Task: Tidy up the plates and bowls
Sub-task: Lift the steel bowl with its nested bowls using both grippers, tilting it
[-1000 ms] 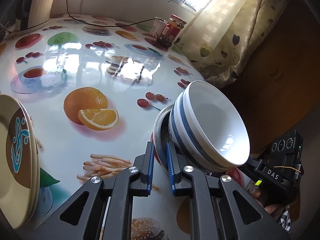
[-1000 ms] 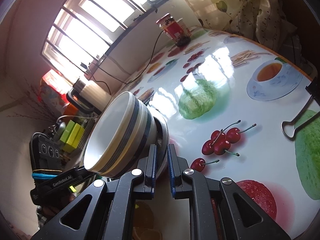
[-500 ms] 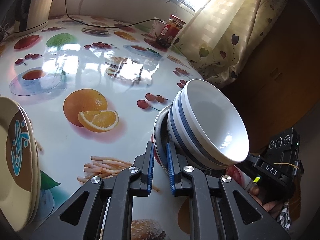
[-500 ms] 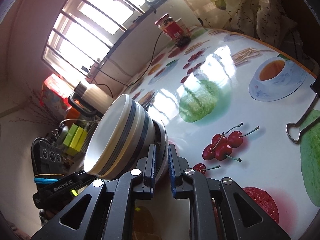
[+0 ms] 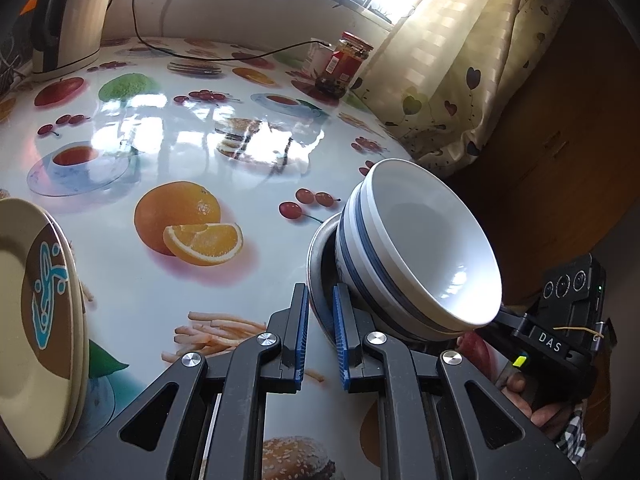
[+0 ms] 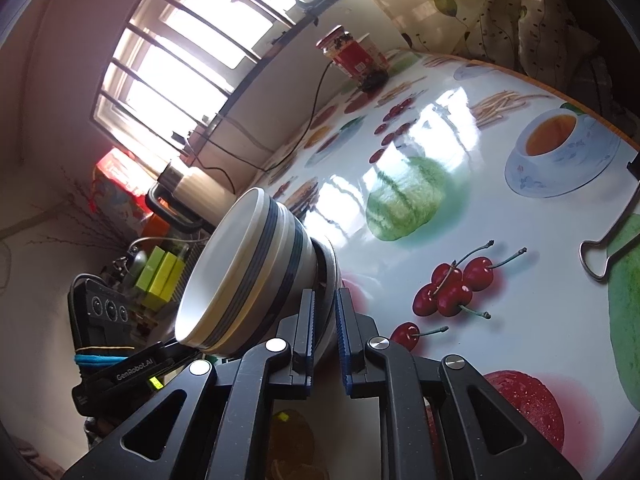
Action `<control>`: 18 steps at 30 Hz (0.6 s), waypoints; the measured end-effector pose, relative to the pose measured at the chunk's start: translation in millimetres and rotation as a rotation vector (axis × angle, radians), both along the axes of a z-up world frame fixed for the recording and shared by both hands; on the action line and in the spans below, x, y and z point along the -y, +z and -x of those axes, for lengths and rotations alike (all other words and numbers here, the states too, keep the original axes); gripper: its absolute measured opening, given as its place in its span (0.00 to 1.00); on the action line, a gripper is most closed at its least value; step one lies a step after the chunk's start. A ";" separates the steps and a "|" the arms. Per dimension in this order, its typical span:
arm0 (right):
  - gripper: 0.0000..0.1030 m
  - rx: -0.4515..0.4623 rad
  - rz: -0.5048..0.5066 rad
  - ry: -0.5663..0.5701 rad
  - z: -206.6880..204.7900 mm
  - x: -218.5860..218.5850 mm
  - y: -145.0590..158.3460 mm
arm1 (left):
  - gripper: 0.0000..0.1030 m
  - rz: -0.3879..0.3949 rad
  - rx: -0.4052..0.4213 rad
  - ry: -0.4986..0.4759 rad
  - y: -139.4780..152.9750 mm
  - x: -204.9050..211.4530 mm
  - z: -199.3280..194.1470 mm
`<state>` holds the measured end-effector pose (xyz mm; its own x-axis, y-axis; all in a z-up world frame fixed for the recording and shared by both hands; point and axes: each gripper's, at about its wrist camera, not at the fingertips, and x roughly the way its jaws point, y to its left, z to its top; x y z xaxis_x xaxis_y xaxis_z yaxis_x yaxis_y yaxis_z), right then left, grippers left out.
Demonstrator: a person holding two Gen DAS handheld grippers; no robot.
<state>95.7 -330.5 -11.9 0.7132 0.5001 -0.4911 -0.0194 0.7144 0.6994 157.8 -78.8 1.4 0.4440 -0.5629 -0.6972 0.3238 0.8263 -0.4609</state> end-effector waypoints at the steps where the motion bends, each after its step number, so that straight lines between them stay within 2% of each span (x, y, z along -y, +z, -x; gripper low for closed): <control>1: 0.12 0.001 -0.003 0.000 0.1 -0.1 -0.1 | 0.12 -0.001 0.001 -0.001 -0.2 0.0 0.6; 18: 0.12 0.007 -0.029 0.003 2.0 2.4 -1.6 | 0.12 0.026 -0.007 0.015 -2.0 -6.8 0.6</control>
<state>93.7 -332.9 -13.5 0.7152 0.5157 -0.4718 -0.0259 0.6941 0.7195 157.1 -72.0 -0.6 0.4481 -0.5743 -0.6851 0.3081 0.8186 -0.4847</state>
